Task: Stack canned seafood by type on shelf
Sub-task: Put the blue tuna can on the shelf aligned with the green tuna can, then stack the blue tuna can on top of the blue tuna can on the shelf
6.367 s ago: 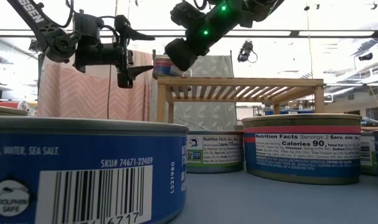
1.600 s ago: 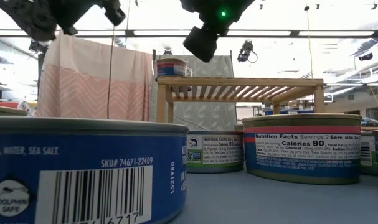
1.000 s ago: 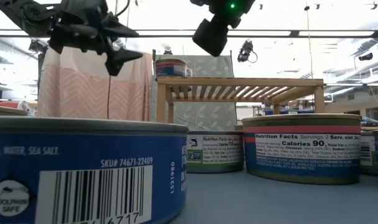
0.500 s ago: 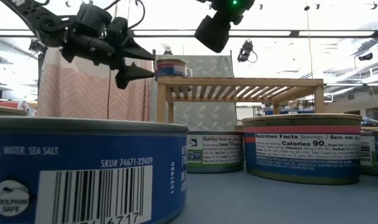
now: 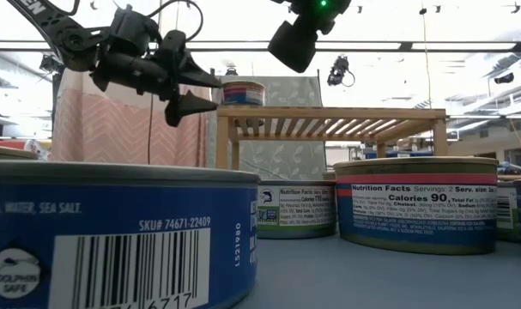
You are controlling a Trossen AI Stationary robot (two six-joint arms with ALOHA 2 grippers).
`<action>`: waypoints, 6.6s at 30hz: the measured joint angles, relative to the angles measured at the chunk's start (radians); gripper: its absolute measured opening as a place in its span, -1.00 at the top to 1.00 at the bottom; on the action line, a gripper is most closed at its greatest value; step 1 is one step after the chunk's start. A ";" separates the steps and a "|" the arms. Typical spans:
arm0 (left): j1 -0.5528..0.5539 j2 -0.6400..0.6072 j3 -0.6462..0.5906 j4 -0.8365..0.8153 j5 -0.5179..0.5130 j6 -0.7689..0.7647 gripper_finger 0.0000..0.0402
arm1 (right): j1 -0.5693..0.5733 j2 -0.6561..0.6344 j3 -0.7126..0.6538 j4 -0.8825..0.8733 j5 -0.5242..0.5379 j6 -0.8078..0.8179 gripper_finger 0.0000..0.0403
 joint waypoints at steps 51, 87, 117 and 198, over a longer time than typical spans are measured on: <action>0.048 -0.095 0.003 0.233 -0.114 -0.100 -0.38 | -0.059 0.010 0.000 0.075 -0.644 0.225 0.23; 0.060 -0.114 0.003 0.159 -0.101 -0.163 -0.38 | -0.180 0.009 -0.029 0.041 -0.715 0.298 0.26; -0.135 -0.194 -0.025 0.110 0.487 -0.608 -0.38 | 0.098 -0.104 -0.042 -0.601 -1.137 0.749 0.26; -0.327 0.059 -0.074 0.175 -0.174 -0.611 -0.38 | 0.101 -0.181 -0.442 -0.098 -1.056 1.199 0.26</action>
